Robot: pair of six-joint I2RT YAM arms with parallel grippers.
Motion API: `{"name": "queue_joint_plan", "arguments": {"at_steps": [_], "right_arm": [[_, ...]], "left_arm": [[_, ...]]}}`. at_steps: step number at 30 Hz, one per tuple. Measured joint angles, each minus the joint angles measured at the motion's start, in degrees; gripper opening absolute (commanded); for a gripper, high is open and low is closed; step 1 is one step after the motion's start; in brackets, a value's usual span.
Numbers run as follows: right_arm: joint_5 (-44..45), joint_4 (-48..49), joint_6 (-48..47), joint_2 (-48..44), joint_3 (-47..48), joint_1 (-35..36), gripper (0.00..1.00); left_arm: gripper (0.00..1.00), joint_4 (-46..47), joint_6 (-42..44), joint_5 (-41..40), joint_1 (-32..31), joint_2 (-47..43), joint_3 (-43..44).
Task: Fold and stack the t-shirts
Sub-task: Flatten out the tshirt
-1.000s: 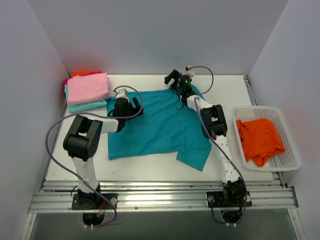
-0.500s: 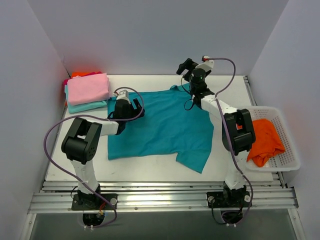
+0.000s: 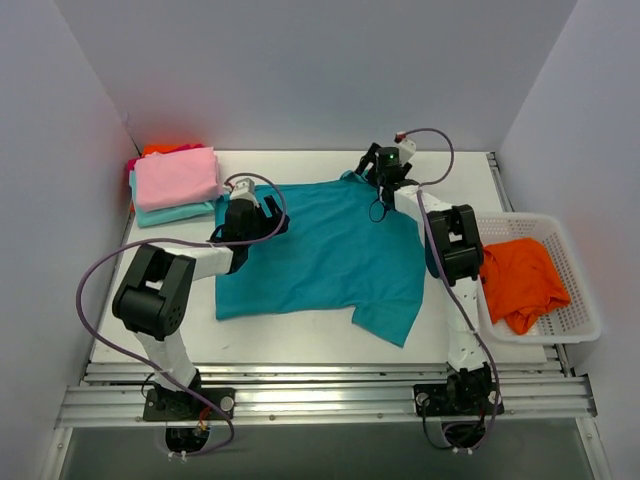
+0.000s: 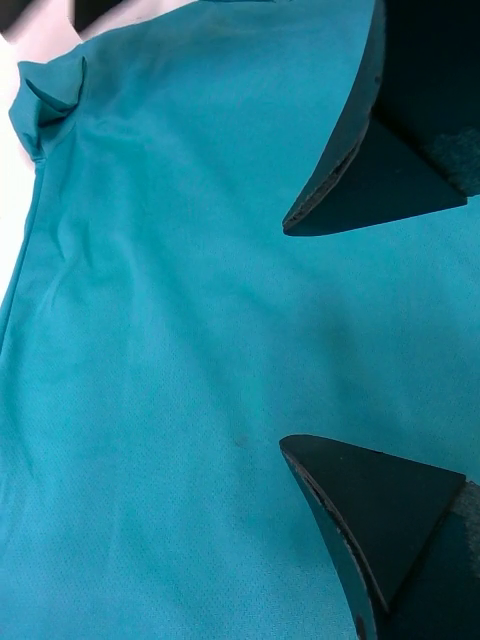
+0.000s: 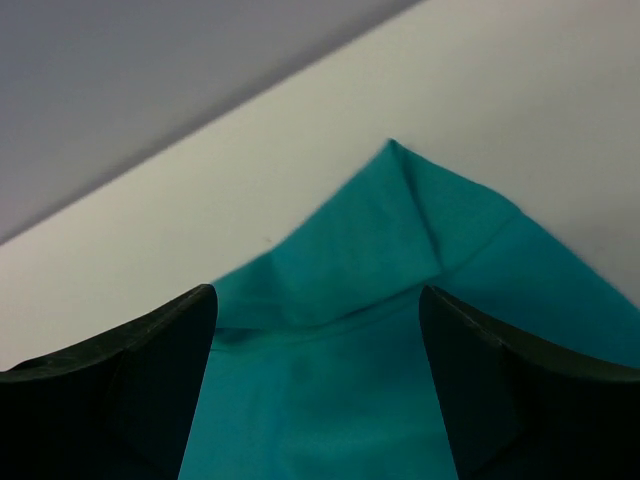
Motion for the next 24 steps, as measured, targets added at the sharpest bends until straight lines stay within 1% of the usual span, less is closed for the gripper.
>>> {"name": "queue_joint_plan", "arguments": {"at_steps": [3, 4, 9, 16, 24], "right_arm": [[-0.87, -3.02, 0.68, 4.31, 1.16, -1.88, 0.77], [-0.85, -2.51, 0.72, 5.07, 1.22, -2.62, 0.77], [-1.44, -3.37, 0.96, 5.2, 3.21, -4.61, 0.76], [-1.99, -3.8, 1.16, 5.31, 3.26, -4.55, 0.73], [-2.97, -4.98, 1.6, 7.02, 6.14, -3.82, 0.72]], "left_arm": [[0.89, 0.07, 0.02, 0.0, 0.0, -0.79, -0.44], [0.89, 0.09, 0.02, 0.0, 0.0, -0.98, -0.63], [0.89, 0.04, 0.02, -0.02, 0.0, -1.36, -1.27], [0.89, 0.09, 0.02, 0.02, 0.0, -1.36, -1.36], [0.89, 0.24, 0.02, 0.2, 0.0, -1.25, -1.36]]}}
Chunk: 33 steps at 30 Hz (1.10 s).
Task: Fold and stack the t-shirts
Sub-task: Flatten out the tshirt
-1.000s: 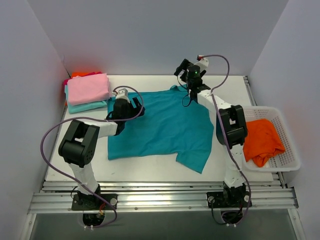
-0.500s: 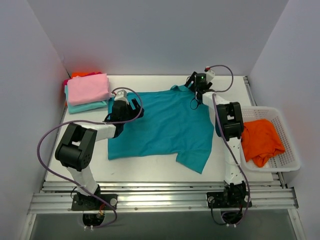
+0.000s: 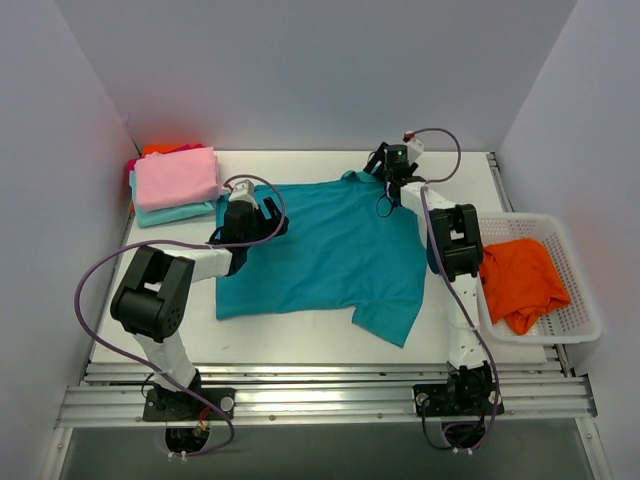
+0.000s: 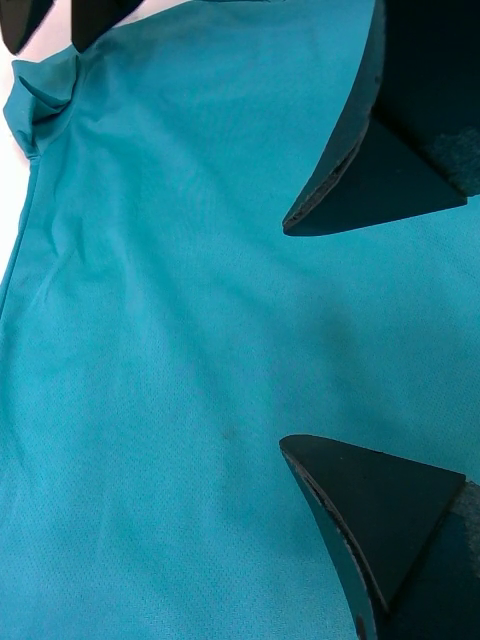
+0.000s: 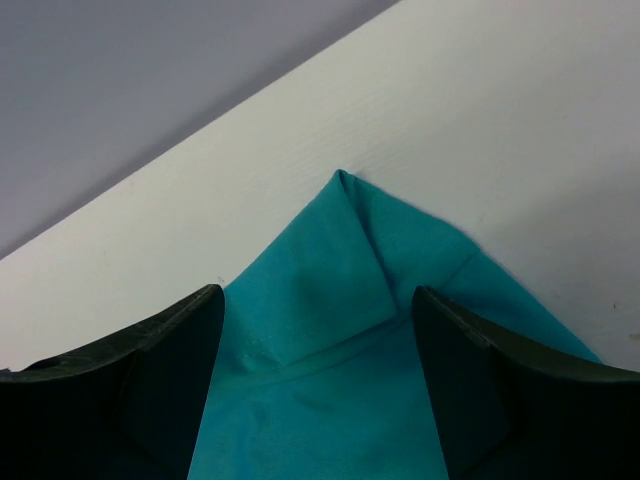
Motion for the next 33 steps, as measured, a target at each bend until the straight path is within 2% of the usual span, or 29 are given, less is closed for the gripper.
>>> {"name": "queue_joint_plan", "arguments": {"at_steps": [10, 33], "right_arm": [[-0.31, -0.37, 0.09, 2.6, 6.27, 0.37, 0.7], [1.38, 0.68, 0.11, 4.15, 4.7, 0.76, 0.68]], "left_arm": [[0.89, 0.26, 0.02, 0.0, 0.02, 0.7, 0.0], [0.89, 1.01, 0.0, 1.01, 0.04, 2.56, 0.04]]}}
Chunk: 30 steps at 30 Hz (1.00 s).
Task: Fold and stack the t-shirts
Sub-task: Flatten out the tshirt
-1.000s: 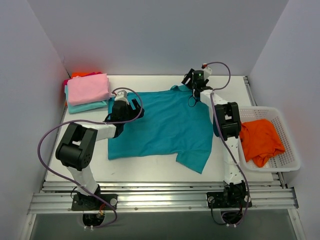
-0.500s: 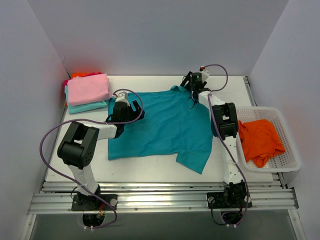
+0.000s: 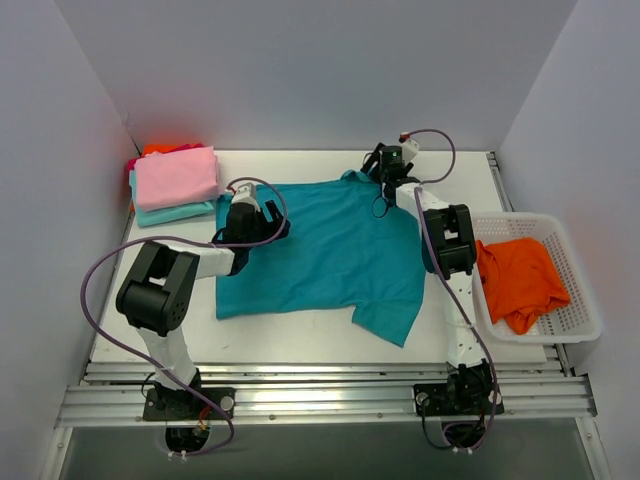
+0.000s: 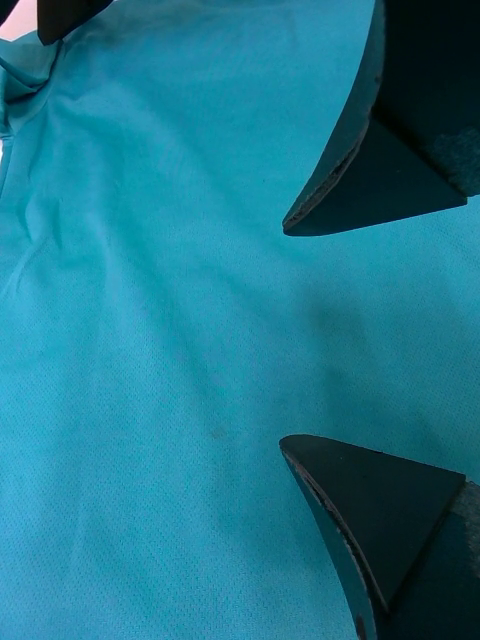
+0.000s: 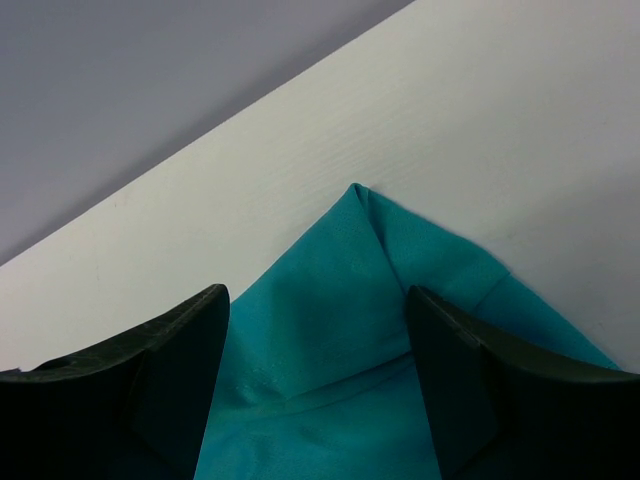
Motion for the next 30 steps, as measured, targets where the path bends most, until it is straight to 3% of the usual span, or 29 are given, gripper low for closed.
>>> {"name": "queue_joint_plan", "arguments": {"at_steps": [17, 19, 21, 28, 30], "right_arm": [[4.94, 0.96, -0.2, -1.66, -3.21, 0.13, 0.66], [5.4, 0.85, -0.17, -1.66, -3.23, 0.13, 0.57], [5.99, 0.72, -0.22, -1.7, -3.52, 0.15, 0.41], [6.78, 0.61, 0.55, -1.73, -4.15, 0.15, 0.35], [6.78, 0.48, 0.52, -1.73, -4.15, 0.15, 0.29]], "left_arm": [[0.89, 0.44, 0.0, 0.11, 0.02, 1.44, 0.15], [0.89, 0.46, 0.0, 0.13, 0.02, 1.68, 0.17], [0.89, 0.55, 0.0, 0.13, 0.02, 1.88, 0.2], [0.89, 0.59, 0.0, 0.31, 0.04, 2.49, 0.39], [0.89, 0.59, 0.0, 0.31, 0.07, 2.51, 0.39]]}}
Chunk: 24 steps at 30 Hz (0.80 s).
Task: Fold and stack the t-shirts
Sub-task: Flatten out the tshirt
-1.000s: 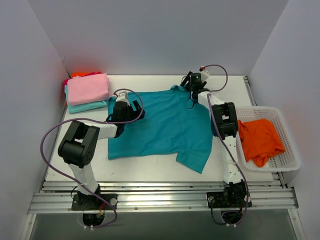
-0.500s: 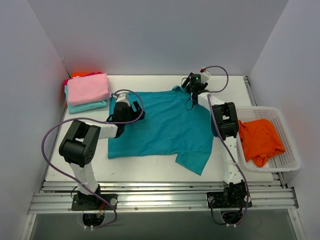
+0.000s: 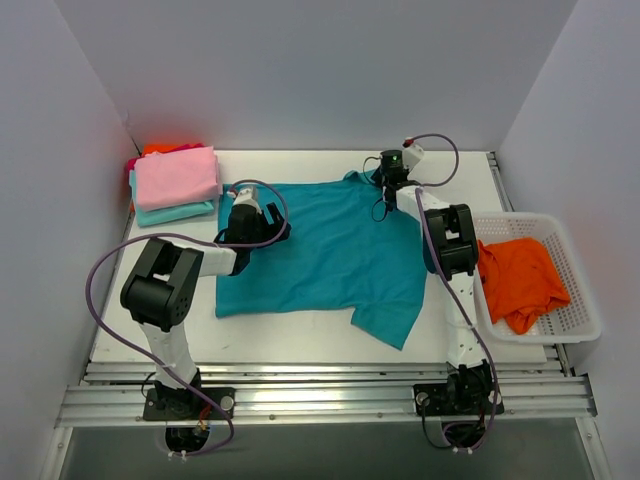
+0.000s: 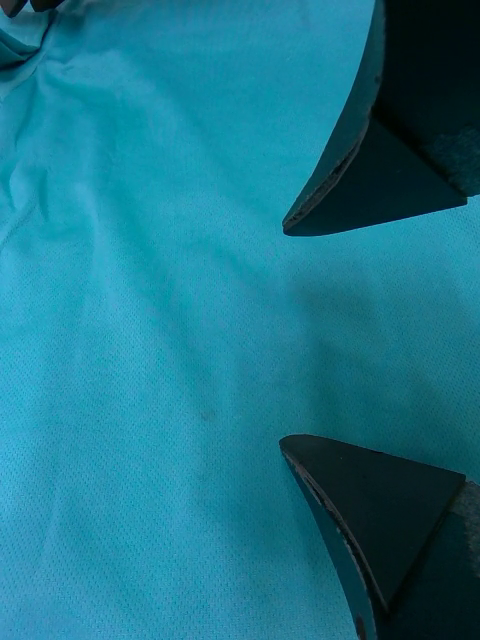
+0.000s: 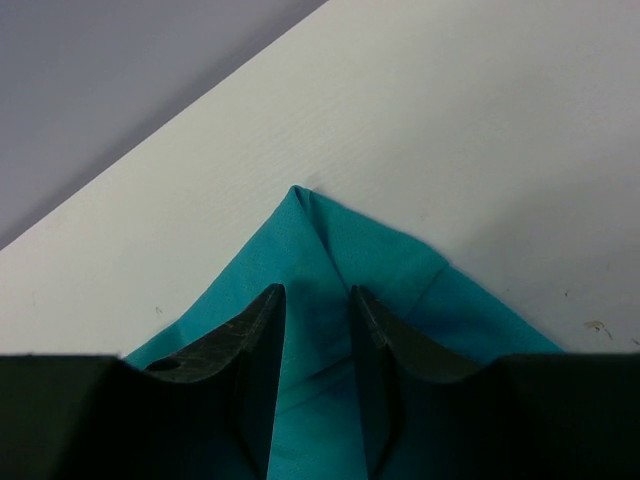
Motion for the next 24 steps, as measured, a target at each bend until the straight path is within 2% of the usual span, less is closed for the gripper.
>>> {"name": "queue_joint_plan", "arguments": {"at_steps": [9, 24], "right_arm": [[-0.02, -1.25, 0.15, 0.2, 0.07, -0.02, 0.0], [-0.09, -2.12, 0.22, 0.28, 0.59, -0.02, 0.0]], "left_arm": [[0.89, 0.87, 0.0, 0.04, 0.52, 0.94, 0.15], [0.89, 1.97, -0.04, 1.53, 0.83, 1.88, 0.76]]}}
